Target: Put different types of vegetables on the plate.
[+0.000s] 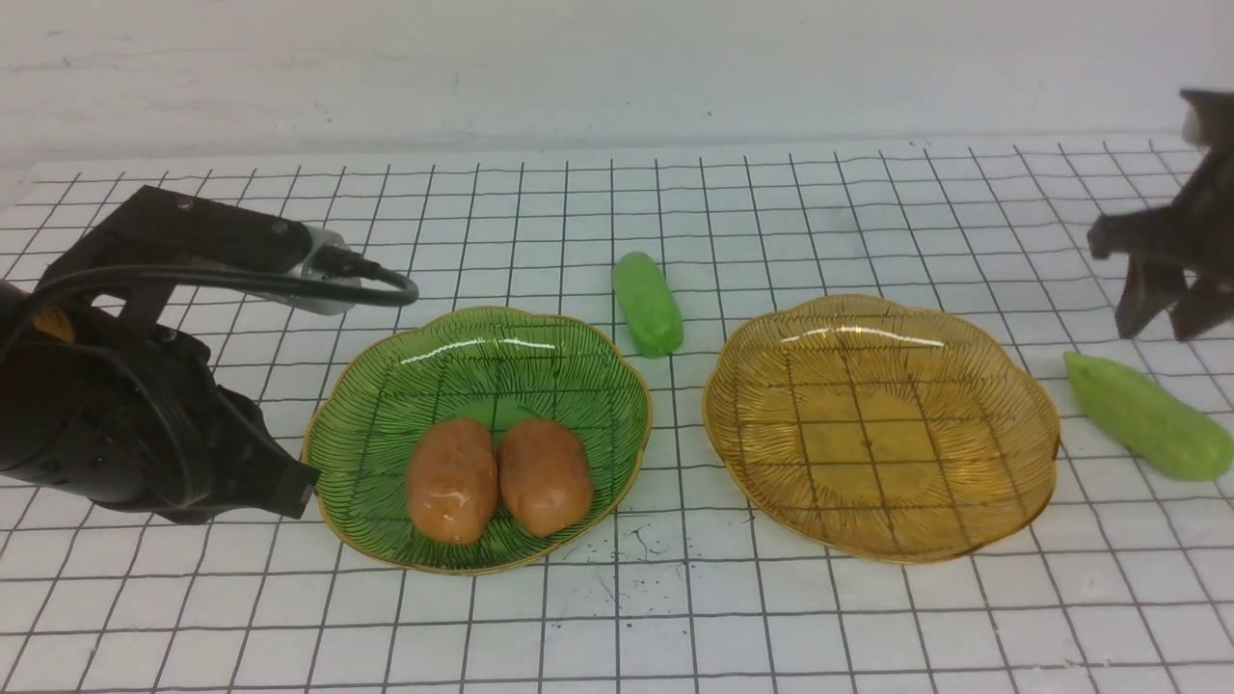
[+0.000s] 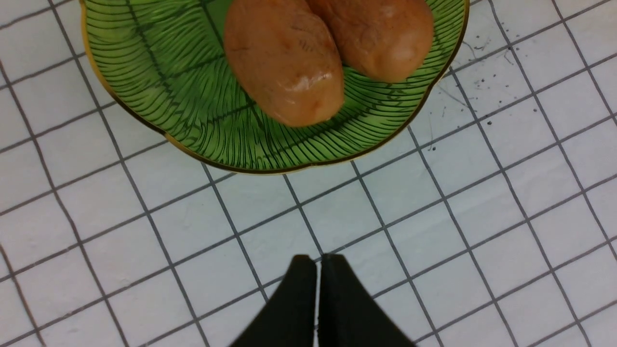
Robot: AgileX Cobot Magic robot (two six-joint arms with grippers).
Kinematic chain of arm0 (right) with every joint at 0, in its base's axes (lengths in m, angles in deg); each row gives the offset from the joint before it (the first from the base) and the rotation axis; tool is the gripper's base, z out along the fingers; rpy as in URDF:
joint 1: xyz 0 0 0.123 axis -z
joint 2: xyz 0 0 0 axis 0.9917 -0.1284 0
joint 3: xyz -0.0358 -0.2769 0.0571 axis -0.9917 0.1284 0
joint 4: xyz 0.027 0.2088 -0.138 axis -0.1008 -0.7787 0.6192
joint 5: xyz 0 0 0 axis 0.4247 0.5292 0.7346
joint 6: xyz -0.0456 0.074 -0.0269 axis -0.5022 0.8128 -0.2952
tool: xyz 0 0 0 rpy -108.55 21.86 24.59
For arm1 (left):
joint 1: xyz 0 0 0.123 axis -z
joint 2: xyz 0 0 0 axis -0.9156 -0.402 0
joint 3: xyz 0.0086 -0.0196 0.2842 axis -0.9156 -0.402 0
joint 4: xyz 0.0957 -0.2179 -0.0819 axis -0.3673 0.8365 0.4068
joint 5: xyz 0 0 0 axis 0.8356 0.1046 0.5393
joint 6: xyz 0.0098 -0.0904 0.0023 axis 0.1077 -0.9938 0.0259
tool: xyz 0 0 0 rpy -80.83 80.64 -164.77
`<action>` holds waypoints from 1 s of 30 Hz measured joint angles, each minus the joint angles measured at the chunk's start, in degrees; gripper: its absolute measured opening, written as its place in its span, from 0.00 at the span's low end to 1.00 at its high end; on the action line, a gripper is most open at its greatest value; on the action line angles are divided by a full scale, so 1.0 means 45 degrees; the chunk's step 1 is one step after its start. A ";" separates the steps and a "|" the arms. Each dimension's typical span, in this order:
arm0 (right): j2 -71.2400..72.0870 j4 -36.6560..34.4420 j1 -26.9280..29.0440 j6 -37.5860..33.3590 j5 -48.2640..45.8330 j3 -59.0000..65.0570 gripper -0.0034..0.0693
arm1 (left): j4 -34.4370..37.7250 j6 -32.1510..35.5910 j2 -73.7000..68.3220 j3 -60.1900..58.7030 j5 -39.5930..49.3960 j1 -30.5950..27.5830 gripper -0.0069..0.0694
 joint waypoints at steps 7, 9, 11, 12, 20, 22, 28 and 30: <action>-0.1341 0.1356 0.0017 -0.0067 0.0114 0.0000 0.92 | 0.0000 0.0000 0.0000 0.0000 0.0025 0.0000 0.08; -0.1639 0.1411 0.0017 -0.0067 0.0139 0.0000 0.94 | 0.0000 0.0000 0.0000 0.0000 0.0025 0.0000 0.08; -0.2011 0.1477 0.0017 -0.0067 0.0173 0.0000 0.94 | 0.0000 0.0000 0.0000 0.0000 0.0036 0.0000 0.08; -0.2106 0.1534 0.0017 -0.0067 0.0200 0.0000 0.93 | 0.0000 0.0000 0.0000 0.0000 0.0036 0.0000 0.08; -0.2341 0.1639 0.0017 0.1094 0.0244 -0.0369 0.59 | 0.0000 0.0000 0.0000 0.0000 0.0036 0.0000 0.08; -0.1801 0.1254 0.0017 0.1396 0.0244 -0.0510 0.59 | 0.0000 0.0000 0.0000 0.0000 0.0021 0.0000 0.08; 0.0329 -0.1722 -0.0522 0.0603 0.0174 -0.0698 0.59 | 0.1132 -0.0370 -0.0560 0.0225 -0.0816 0.0000 0.08; 0.0480 -0.2313 -0.0989 0.0062 0.0160 -0.0698 0.59 | 0.1786 -0.0394 -0.1368 0.0920 -0.0857 0.0030 0.08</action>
